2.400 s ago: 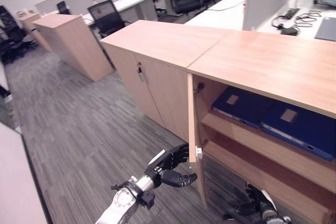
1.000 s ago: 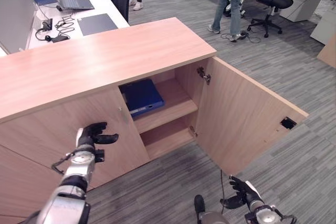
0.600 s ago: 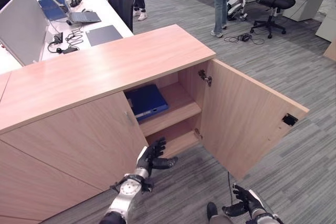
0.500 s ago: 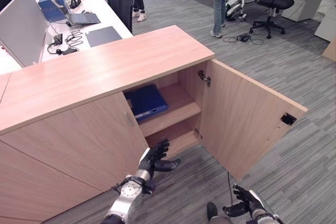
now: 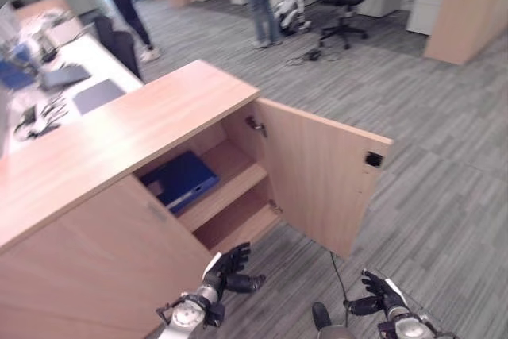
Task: Put the empty folder in the office cabinet
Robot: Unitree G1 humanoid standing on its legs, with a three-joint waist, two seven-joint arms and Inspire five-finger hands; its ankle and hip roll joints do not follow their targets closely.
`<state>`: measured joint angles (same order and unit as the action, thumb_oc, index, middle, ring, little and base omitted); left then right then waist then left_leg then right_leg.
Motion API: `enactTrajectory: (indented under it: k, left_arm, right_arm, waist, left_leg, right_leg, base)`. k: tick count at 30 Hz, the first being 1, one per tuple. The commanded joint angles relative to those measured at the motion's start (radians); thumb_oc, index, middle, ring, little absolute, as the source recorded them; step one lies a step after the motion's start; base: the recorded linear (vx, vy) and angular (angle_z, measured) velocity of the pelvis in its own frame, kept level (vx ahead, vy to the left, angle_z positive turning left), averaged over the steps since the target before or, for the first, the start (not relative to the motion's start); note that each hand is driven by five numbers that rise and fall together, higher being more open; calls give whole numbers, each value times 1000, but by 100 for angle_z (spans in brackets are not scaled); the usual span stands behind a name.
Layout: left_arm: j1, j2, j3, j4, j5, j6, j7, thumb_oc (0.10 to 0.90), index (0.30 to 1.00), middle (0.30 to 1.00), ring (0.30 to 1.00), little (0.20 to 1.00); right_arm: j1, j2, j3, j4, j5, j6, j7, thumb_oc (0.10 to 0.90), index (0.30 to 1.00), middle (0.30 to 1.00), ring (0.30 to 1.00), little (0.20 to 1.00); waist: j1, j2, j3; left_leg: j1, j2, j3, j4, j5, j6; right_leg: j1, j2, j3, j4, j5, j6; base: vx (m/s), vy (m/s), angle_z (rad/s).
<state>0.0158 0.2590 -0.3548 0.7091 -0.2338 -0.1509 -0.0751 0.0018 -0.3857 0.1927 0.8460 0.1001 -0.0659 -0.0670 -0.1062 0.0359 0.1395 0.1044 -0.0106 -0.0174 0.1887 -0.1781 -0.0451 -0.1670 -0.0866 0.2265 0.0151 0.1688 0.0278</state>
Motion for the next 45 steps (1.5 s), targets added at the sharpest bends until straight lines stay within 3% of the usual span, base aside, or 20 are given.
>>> enactTrajectory:
  k: [1, 12, 17, 24, 28, 34, 37, 45]
  left_arm:
    - [9, 45, 20, 21, 69, -57, 14, 800, 900, 900, 900, 900]
    - [21, 24, 29, 273, 195, -34, 39, 800, 900, 900, 900, 900]
    - [27, 38, 35, 302, 214, -33, 39, 800, 900, 900, 900, 900]
    - [29, 61, 15, 329, 210, -33, 24, 800, 900, 900, 900, 900]
    - [29, 70, 1, 350, 198, -31, 22, 800, 900, 900, 900, 900]
    - [33, 75, -15, 355, 179, -26, 24, 800, 900, 900, 900, 900]
    - [35, 82, -27, 359, 176, -22, 30, 800, 900, 900, 900, 900]
    - [33, 89, -29, 364, 162, -15, 45, 800, 900, 900, 900, 900]
  right_arm:
    - [-40, -4, 27, -20, 33, -70, 3, 800, 900, 900, 900, 900]
    - [-101, -13, -34, 44, 109, -79, -22, 800, 900, 900, 900, 900]
    - [-170, -83, -72, 20, 131, -85, -39, 800, 900, 900, 900, 900]
    - [-440, -231, -34, 85, 147, -95, -62, 800, 900, 900, 900, 900]
    - [-640, -251, 38, 133, 165, -91, -63, 800, 900, 900, 900, 900]
    - [-825, -232, 102, 184, 189, -80, -62, 800, 900, 900, 900, 900]
    - [-894, -178, 99, 235, 247, -73, -62, 800, 900, 900, 900, 900]
    - [-936, -81, 108, 255, 297, -64, -66, 800, 900, 900, 900, 900]
  waist:
    - [7, 0, -4]
    - [-1, -22, -47]
    - [18, -35, -63]
    - [78, -59, -78]
    - [117, -74, -86]
    - [152, -87, -94]
    - [180, -92, -98]
    - [213, -93, -98]
  left_leg:
    - [-77, 71, -5, -105, 133, -48]
    - [41, 82, 73, -215, 120, -27]
    - [56, 79, 81, -243, 121, -23]
    - [65, 75, 77, -262, 119, -18]
    - [53, 74, 66, -266, 133, -18]
    - [51, 70, 33, -268, 127, -16]
    - [35, 66, 10, -269, 144, -17]
    - [21, 63, -39, -269, 155, -19]
  right_leg:
    - [188, 55, -20, 92, -281, 74]
    - [216, 45, -15, 68, -263, 96]
    - [225, 36, -29, 47, -251, 107]
    - [250, 14, -64, -5, -224, 123]
    - [255, 4, -89, -23, -206, 124]
    - [278, -7, -123, -33, -219, 122]
    - [278, -10, -144, -35, -211, 119]
    - [290, -16, -184, -34, -220, 115]
  base:
    - [39, -15, -100]
    - [58, 21, -30]
    - [-4, 3, -2]
    - [6, 17, 1]
    - [-20, 17, 4]
    - [4, 29, 19]
    - [-11, 17, 30]
    - [2, 3, 18]
